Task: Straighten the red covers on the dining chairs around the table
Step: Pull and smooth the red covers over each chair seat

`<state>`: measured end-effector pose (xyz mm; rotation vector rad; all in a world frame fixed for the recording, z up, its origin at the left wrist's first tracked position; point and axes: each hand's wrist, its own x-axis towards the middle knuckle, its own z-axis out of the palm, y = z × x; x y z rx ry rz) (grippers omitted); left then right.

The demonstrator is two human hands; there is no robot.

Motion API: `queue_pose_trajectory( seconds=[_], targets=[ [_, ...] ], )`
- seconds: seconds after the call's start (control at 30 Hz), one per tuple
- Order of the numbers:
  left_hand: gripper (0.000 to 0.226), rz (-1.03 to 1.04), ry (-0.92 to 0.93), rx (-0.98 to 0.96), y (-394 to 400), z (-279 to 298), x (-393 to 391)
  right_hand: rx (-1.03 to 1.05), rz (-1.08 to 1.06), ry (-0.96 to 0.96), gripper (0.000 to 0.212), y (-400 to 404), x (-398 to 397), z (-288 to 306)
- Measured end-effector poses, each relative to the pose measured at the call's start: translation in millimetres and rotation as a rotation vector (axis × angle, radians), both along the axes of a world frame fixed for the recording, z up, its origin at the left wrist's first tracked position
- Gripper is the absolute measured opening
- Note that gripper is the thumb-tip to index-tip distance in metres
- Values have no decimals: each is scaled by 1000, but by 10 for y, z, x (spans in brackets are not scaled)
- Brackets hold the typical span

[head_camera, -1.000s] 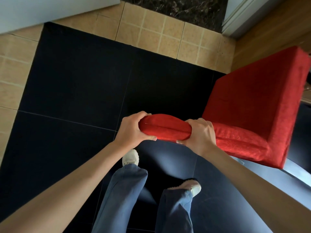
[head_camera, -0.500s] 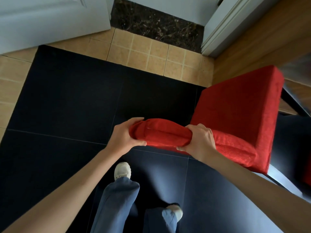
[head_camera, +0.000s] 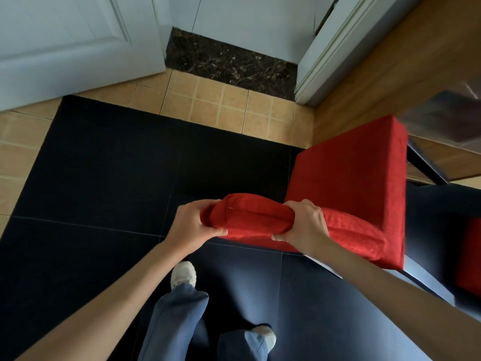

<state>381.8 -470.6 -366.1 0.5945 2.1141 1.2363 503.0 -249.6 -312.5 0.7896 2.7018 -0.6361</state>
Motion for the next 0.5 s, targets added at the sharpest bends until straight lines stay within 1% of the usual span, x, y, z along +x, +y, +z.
queue_pose_trajectory(
  seconds=[0.1, 0.3, 0.4, 0.5],
  targets=[
    [44, -25, 35, -12, 57, 196, -11, -7, -43, 3, 57, 51, 48, 126],
    [53, -131, 119, 23, 186, 614, -93, 30, -139, 34, 60, 75, 190, 369],
    [57, -170, 187, 42, 211, 811, -123, 30, -196, 77, 59, -15, 263, 487],
    [60, -199, 213, 30, 219, 1017, -148, 31, -251, 137, 62, -82, 329, 625]
  ],
)
